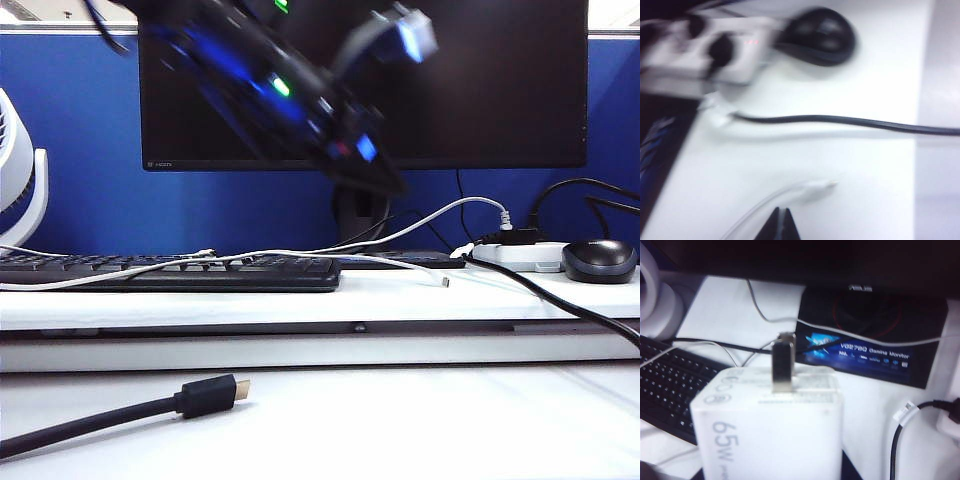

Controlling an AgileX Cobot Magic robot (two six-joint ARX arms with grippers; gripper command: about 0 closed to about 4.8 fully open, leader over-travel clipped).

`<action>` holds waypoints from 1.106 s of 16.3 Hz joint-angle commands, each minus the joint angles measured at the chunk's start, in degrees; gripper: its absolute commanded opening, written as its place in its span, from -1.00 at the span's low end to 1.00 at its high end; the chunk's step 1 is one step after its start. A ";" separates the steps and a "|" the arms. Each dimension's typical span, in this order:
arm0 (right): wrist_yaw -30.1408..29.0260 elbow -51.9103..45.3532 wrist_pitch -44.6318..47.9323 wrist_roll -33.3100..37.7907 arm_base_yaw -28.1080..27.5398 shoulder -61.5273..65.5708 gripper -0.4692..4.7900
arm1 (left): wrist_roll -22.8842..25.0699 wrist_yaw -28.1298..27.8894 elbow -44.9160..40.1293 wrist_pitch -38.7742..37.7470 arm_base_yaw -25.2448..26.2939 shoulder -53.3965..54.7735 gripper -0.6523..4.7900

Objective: Pick up the Type-C charging cable and the charging base, insert one end of the Type-C charger into the corresponding slot on the base, and finally place the plugged-in charger back on the table.

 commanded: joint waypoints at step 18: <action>-3.76 0.59 0.98 0.20 0.04 -2.80 -0.84 | 32.39 0.42 10.12 -5.18 -1.70 11.63 0.26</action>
